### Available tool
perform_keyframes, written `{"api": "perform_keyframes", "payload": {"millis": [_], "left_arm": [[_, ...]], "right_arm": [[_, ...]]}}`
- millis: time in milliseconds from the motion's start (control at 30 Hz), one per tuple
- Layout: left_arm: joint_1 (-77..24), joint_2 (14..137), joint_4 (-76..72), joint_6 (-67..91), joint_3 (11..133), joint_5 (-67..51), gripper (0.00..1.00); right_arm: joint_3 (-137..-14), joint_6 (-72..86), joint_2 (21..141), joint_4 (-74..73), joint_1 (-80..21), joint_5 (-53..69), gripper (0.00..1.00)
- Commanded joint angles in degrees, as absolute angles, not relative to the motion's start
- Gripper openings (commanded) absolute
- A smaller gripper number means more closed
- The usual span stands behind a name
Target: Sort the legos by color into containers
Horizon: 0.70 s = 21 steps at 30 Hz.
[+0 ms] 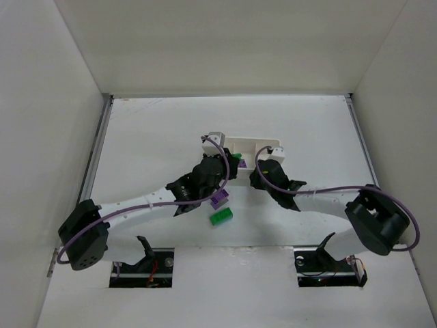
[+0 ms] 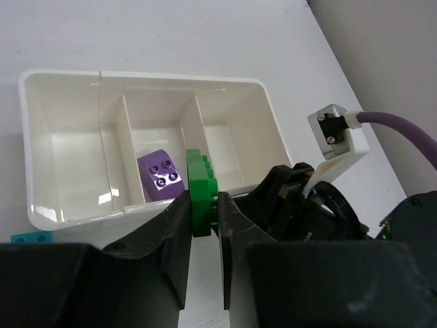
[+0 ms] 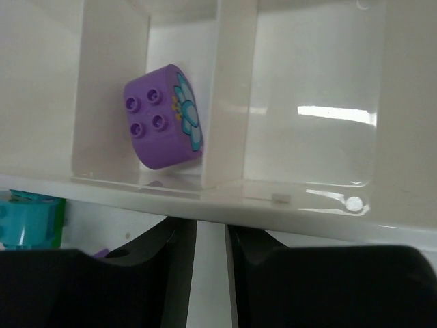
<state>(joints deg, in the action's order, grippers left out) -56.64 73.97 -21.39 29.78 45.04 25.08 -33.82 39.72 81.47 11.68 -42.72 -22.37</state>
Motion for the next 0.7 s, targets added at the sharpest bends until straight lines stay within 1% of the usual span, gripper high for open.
{"api": "perform_keyframes", "payload": {"millis": [0, 133, 233, 300, 400, 500, 600, 633, 667], "left_arm": [[-55.2, 69.6, -24.2, 28.1, 45.8, 26.0, 0.11], [-54.0, 67.8, -23.5, 28.1, 44.2, 26.2, 0.11], [-53.0, 67.4, -23.2, 28.2, 43.5, 26.2, 0.11], [-52.8, 67.2, -22.9, 28.1, 43.3, 26.2, 0.11], [-52.1, 67.6, -22.8, 28.0, 43.3, 25.9, 0.11], [-51.9, 68.1, -22.7, 27.3, 43.7, 26.2, 0.11], [-50.4, 69.3, -22.7, 27.1, 44.3, 26.1, 0.11], [-49.6, 69.5, -22.6, 26.9, 44.6, 25.8, 0.11], [-48.9, 69.8, -22.6, 26.9, 45.0, 25.3, 0.12]], "right_arm": [[-40.2, 40.3, 85.2, 19.6, -43.0, -21.6, 0.29], [-43.9, 40.6, 91.0, 20.4, -43.6, -22.8, 0.31], [-44.7, 40.6, 92.2, 21.7, -43.7, -23.1, 0.36], [-44.7, 40.3, 91.2, 21.6, -43.7, -22.3, 0.43], [-41.8, 38.2, 84.7, 20.7, -45.2, -22.8, 0.59], [-37.7, 36.7, 76.8, 20.4, -46.3, -24.2, 0.67], [-35.6, 34.7, 69.8, 18.6, -44.3, -26.0, 0.67], [-34.7, 34.2, 67.8, 18.5, -42.9, -27.1, 0.62], [-33.8, 34.0, 66.5, 18.7, -41.8, -28.2, 0.54]]}}
